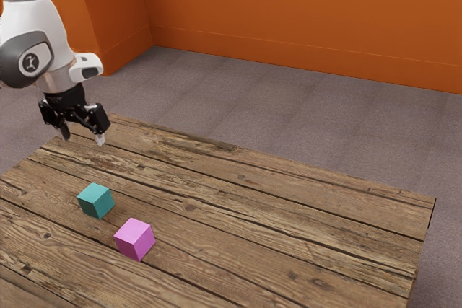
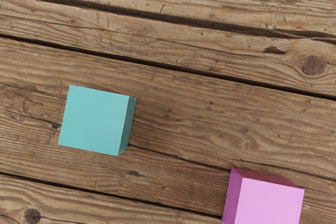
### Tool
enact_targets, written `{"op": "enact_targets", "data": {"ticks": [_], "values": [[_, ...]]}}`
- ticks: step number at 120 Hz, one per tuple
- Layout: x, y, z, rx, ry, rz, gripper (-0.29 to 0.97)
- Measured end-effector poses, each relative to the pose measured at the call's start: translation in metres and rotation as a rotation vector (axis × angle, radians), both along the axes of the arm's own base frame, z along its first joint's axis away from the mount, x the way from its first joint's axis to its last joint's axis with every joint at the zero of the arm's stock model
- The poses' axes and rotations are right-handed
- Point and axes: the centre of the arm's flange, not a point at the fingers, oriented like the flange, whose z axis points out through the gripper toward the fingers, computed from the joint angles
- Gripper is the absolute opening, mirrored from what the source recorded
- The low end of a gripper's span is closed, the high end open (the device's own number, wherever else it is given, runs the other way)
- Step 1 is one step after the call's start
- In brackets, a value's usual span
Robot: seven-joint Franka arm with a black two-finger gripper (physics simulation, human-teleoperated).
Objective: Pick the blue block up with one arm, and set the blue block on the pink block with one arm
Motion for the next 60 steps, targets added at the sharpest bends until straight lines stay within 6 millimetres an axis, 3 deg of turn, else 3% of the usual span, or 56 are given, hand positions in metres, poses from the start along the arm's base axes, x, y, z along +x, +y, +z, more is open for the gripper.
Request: {"op": "enact_targets", "data": {"ticks": [19, 42, 60], "values": [[-0.01, 0.033, -0.025, 0.046, -0.012, -0.005, 0.68], [-0.024, 0.054, -0.06, 0.085, 0.001, -0.04, 0.68], [-0.021, 0.059, -0.087, 0.105, 0.017, -0.07, 0.68]]}}
